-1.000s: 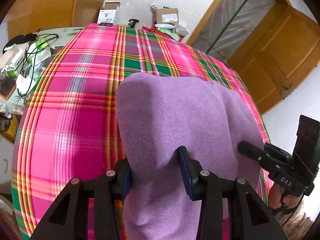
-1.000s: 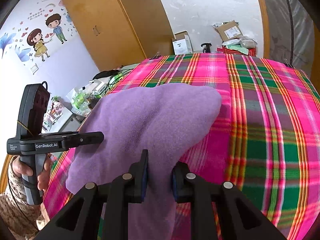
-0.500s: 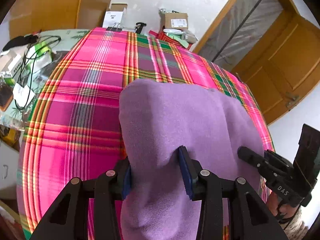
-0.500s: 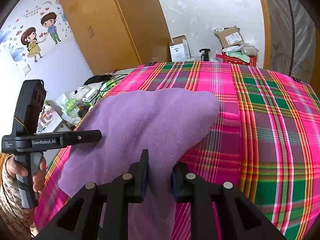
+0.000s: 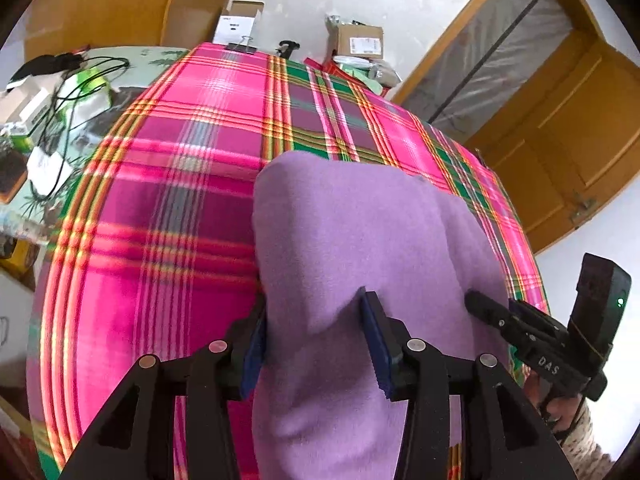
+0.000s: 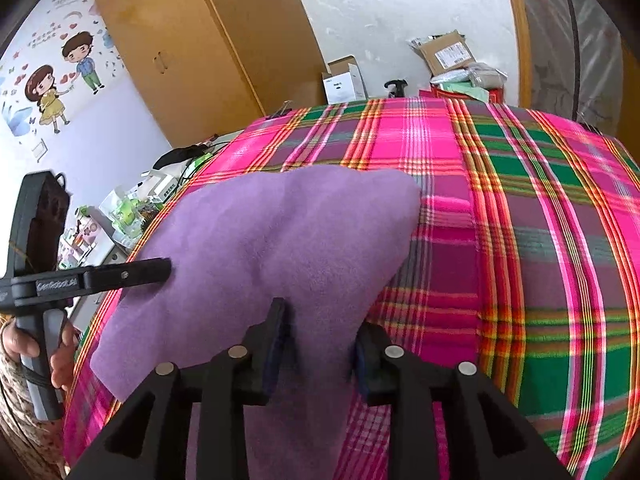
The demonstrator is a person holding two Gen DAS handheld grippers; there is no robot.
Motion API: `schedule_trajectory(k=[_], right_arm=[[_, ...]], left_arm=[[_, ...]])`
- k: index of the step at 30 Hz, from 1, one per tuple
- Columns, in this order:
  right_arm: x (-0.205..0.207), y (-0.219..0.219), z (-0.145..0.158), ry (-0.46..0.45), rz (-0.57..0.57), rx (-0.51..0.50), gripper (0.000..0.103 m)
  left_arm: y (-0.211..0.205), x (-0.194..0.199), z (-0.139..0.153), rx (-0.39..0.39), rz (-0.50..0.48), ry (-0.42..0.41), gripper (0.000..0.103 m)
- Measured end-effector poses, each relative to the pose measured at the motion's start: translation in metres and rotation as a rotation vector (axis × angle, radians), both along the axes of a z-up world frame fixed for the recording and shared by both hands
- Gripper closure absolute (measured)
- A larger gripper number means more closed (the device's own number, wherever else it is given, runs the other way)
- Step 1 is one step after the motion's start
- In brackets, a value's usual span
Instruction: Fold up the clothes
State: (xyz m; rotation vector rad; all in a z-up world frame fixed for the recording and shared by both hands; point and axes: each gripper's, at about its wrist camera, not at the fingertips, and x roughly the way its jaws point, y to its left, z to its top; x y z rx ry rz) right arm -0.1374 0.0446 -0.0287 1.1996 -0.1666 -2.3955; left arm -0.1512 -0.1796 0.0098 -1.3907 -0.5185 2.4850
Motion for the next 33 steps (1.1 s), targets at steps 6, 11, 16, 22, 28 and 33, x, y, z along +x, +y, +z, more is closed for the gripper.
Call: schedule_trajectory(k=[6, 11, 16, 22, 28, 33], right_arm=[[0.023, 0.008, 0.002, -0.005, -0.005, 0.003, 0.072], [0.055, 0.012, 0.003, 0.024, -0.002, 0.035, 0.071], [0.083, 0.017, 0.002, 0.043, -0.007, 0.053, 0.071], [0.102, 0.021, 0.005, 0.031, -0.011, 0.080, 0.071], [0.125, 0.015, 0.004, -0.007, -0.001, 0.130, 0.071], [0.146, 0.003, 0.002, -0.007, 0.011, 0.146, 0.071]], left_arm=[[-0.006, 0.035, 0.001, 0.004, 0.034, 0.011, 0.055], [-0.009, 0.060, -0.002, 0.017, 0.066, 0.024, 0.055], [-0.010, 0.075, -0.006, 0.027, 0.081, 0.017, 0.055], [-0.010, 0.089, -0.002, 0.003, 0.080, -0.003, 0.057], [0.005, 0.106, 0.004, -0.027, 0.069, 0.007, 0.058], [0.027, 0.119, -0.001, -0.032, 0.055, 0.003, 0.058]])
